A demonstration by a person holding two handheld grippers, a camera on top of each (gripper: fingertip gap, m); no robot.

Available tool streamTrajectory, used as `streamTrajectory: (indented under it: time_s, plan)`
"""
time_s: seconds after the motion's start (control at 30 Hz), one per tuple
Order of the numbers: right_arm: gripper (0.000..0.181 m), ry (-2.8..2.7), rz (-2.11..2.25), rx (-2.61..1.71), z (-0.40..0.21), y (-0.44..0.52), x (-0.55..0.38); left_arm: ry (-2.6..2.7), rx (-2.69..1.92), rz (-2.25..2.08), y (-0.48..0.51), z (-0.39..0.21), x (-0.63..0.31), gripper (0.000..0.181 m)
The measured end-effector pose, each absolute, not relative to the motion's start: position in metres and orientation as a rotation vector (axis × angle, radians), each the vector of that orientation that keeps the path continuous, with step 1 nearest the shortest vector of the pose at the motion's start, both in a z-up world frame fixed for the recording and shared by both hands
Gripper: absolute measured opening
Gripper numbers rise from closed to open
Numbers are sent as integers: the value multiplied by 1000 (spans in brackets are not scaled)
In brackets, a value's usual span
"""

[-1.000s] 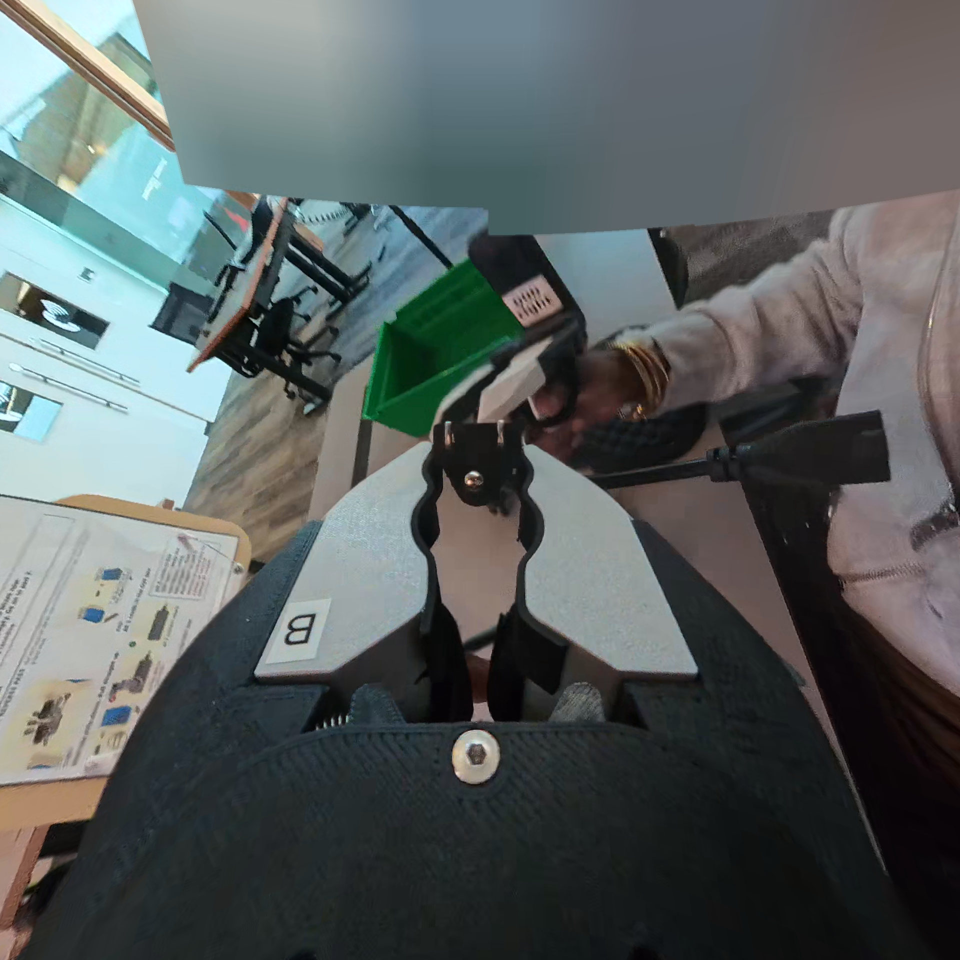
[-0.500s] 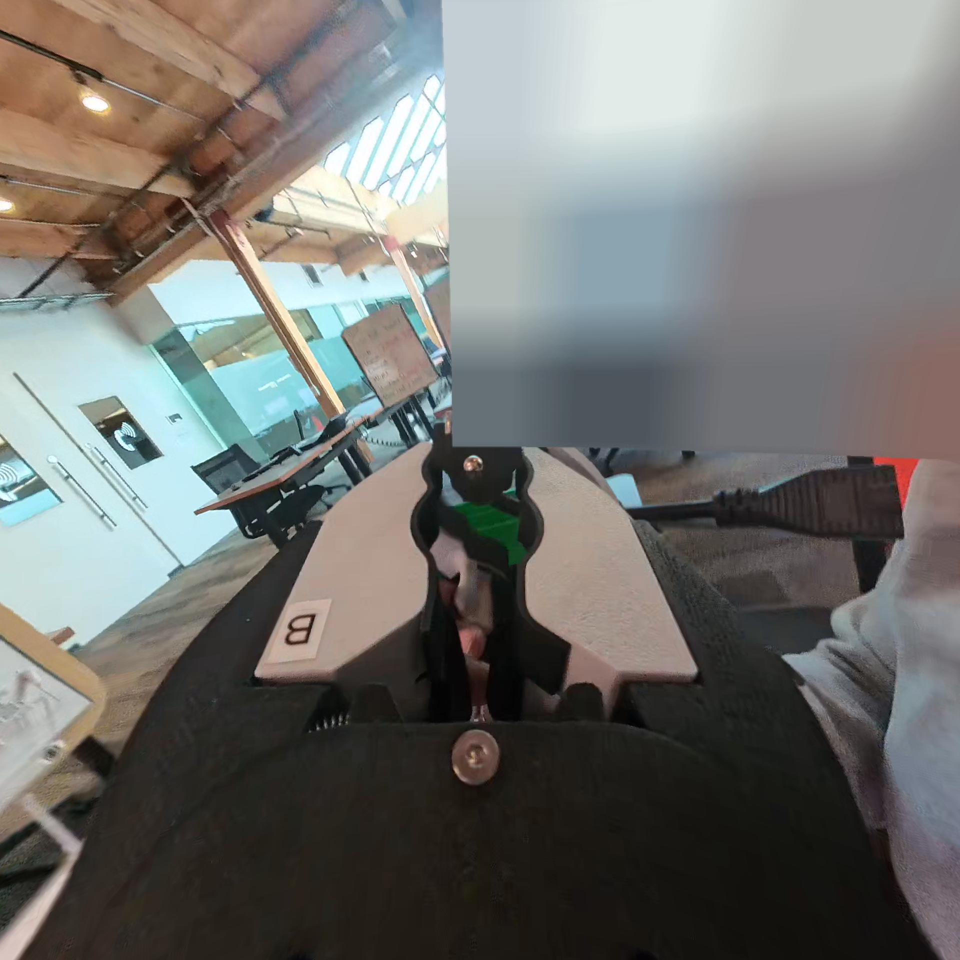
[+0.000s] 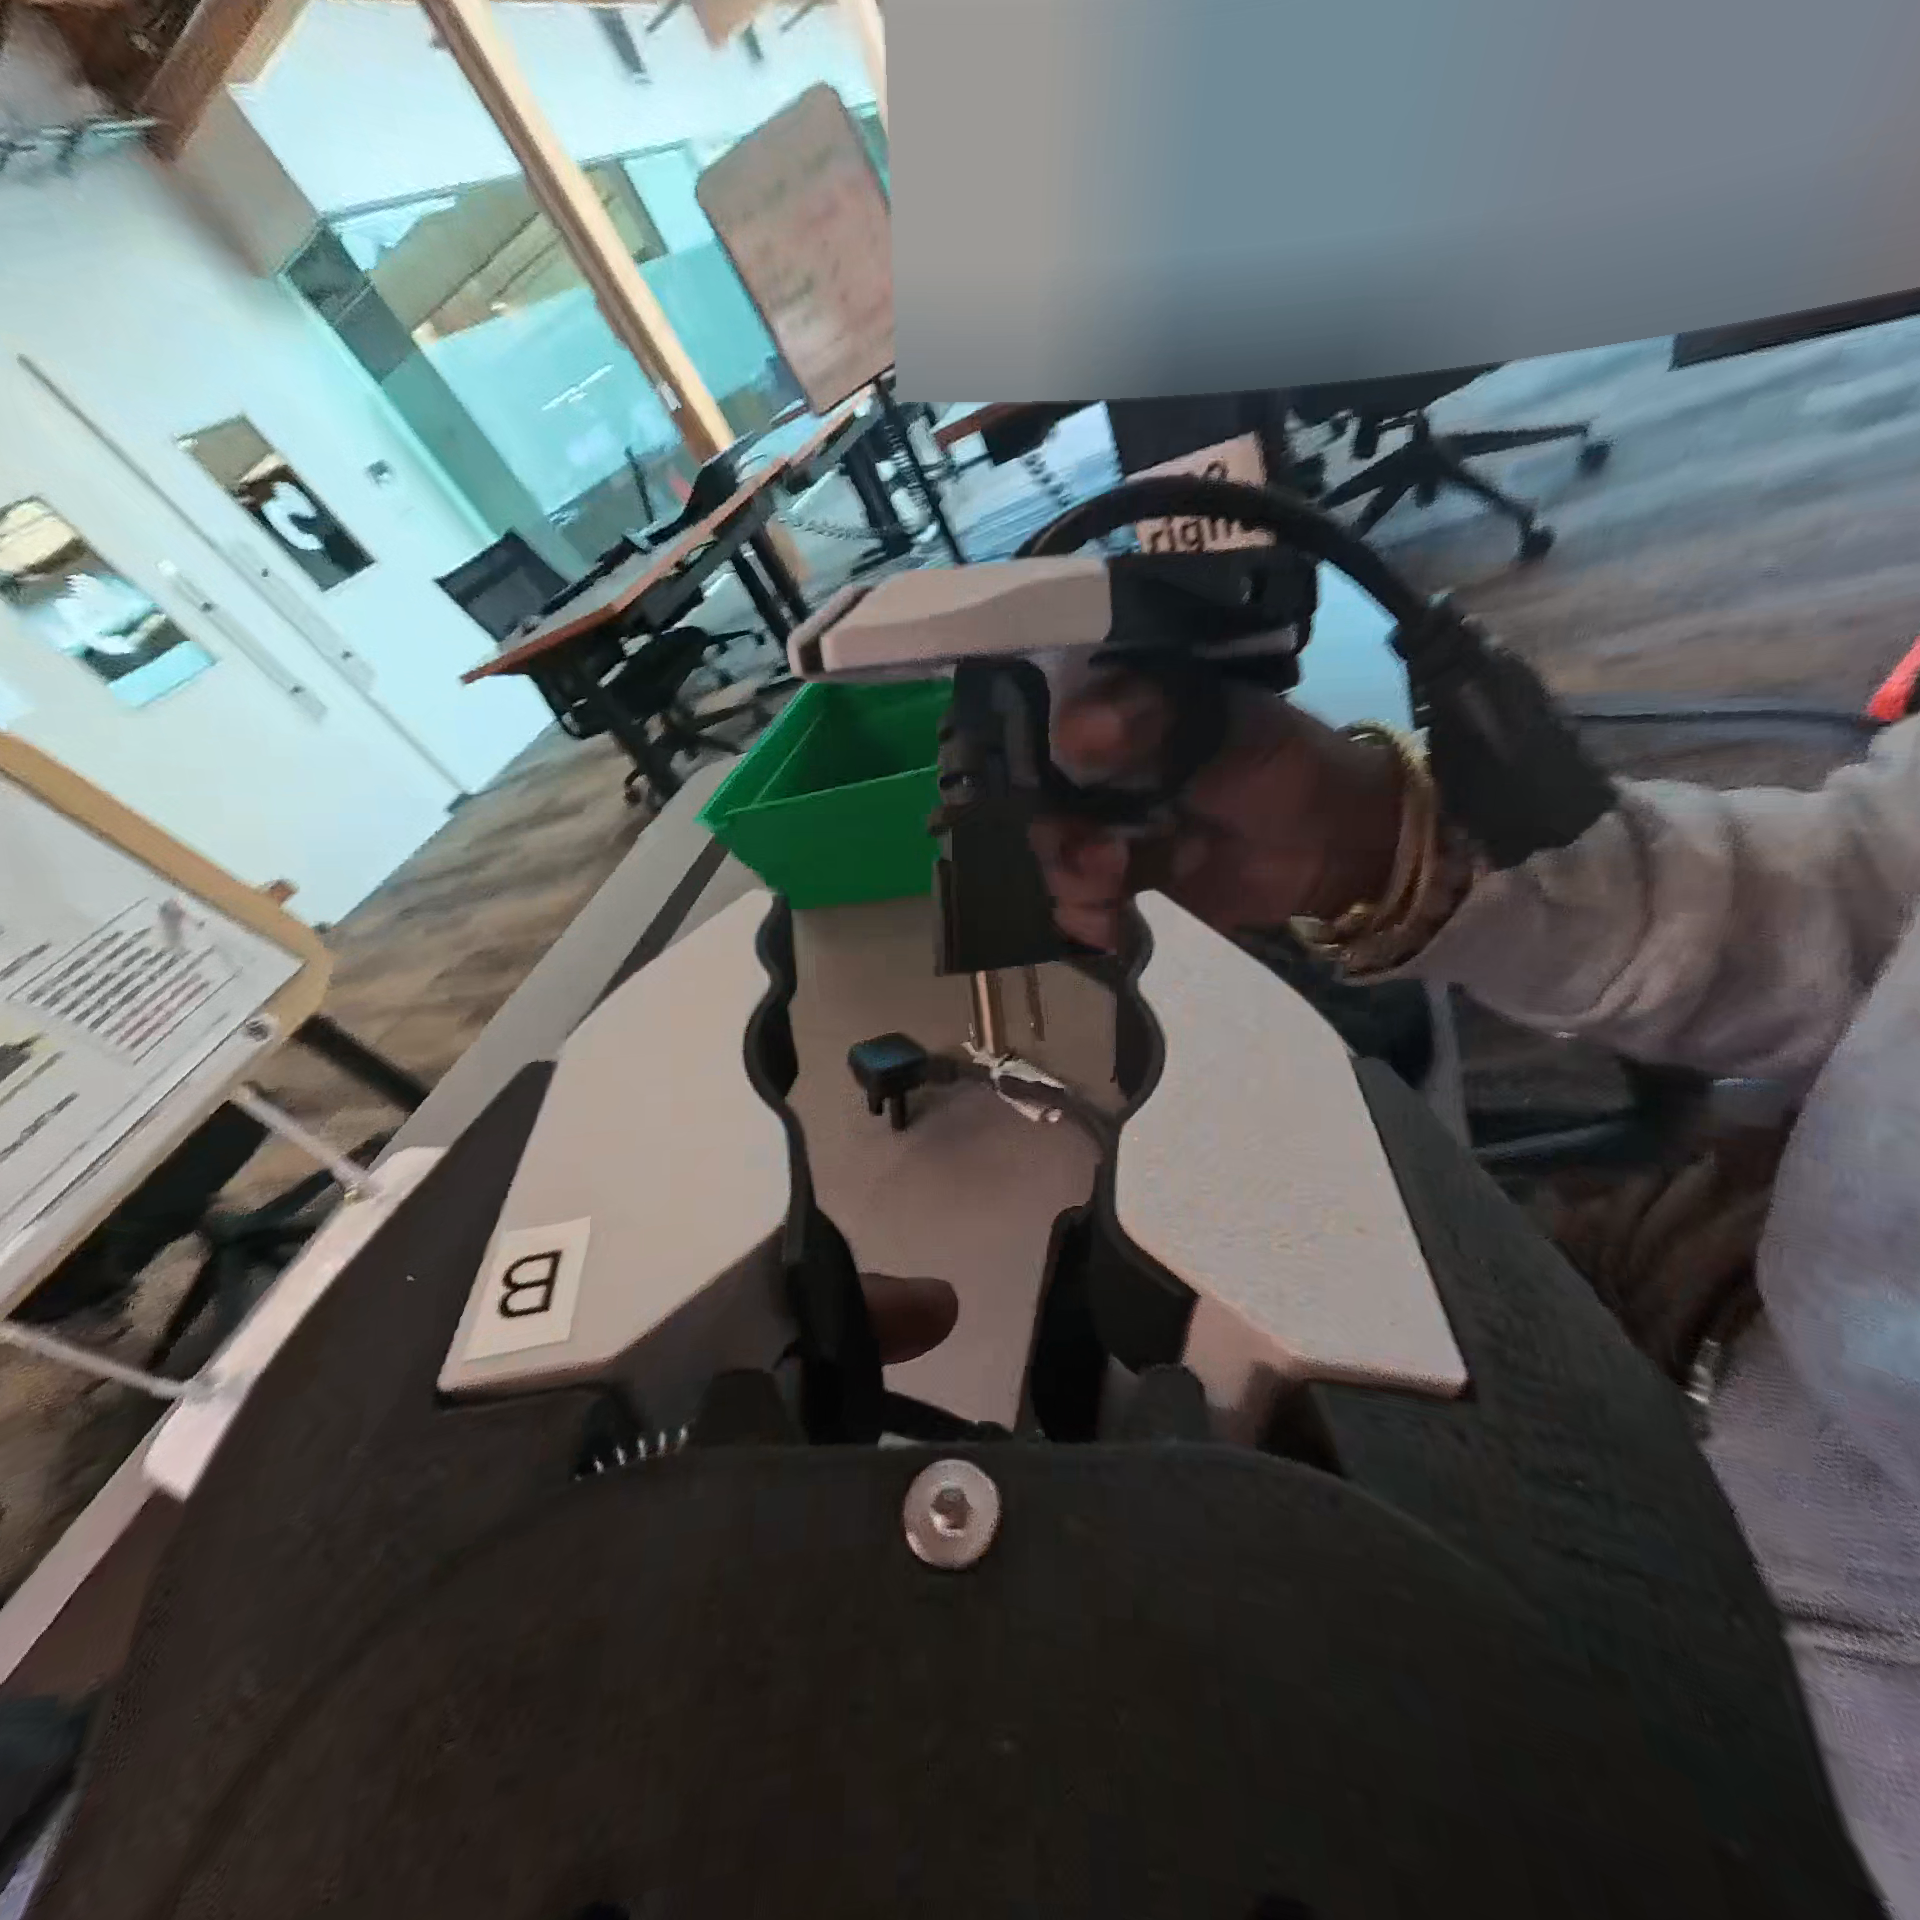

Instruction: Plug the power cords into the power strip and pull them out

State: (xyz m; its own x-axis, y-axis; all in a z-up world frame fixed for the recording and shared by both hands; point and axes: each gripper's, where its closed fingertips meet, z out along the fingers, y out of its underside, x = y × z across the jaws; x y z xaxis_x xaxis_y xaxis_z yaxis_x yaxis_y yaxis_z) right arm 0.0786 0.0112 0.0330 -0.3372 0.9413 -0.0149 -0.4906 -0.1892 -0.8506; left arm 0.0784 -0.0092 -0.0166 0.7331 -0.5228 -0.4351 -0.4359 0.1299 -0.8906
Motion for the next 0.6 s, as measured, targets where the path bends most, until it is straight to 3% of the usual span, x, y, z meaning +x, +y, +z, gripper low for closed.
streamTrajectory:
  time_s: [0.13,0.3,0.47,0.53,0.6]
  plan:
    - [3,-892,1762,-731,32,13,73,775,-1507,-21,4,-35,81,59]
    - [3,-810,1801,-809,30,16,65,776,-1404,183,8,-39,74,27]
    - [4,-894,1819,-809,24,8,62,771,-1426,39,2,-42,73,26]
    - [16,-1123,1767,-772,12,-7,62,773,-1421,-95,-7,-39,73,26]
    - [49,-1397,1652,-775,-9,-21,61,788,-1430,-196,-15,-39,74,26]
